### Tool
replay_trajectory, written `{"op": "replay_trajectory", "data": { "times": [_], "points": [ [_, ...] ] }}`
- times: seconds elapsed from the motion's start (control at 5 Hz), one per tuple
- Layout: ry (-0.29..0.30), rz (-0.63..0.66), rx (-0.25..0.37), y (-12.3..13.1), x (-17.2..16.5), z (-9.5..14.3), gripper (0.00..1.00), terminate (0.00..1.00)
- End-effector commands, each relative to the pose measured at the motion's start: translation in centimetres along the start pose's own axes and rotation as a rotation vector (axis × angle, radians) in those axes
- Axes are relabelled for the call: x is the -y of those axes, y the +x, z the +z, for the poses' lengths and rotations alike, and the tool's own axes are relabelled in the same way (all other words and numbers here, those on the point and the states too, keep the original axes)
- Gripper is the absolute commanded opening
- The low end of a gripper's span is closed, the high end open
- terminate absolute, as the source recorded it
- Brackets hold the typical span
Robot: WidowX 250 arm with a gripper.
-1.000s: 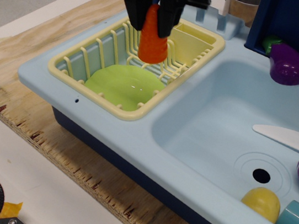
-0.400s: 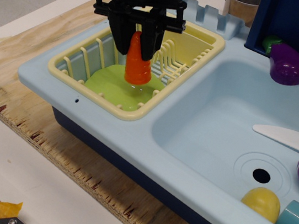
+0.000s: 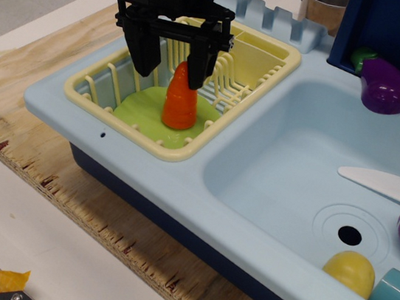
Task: Put carrot on plate
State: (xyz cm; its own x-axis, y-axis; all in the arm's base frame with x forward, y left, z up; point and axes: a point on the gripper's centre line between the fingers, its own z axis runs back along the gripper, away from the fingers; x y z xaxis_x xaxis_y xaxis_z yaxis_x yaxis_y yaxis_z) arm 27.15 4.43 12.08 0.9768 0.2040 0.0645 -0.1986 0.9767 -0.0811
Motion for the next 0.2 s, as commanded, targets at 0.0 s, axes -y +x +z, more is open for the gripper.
{"op": "replay_trajectory", "data": {
  "times": [0.0],
  "points": [
    [0.000,0.005,0.028,0.37,-0.15,0.79,1.00,1.00]
  ]
}}
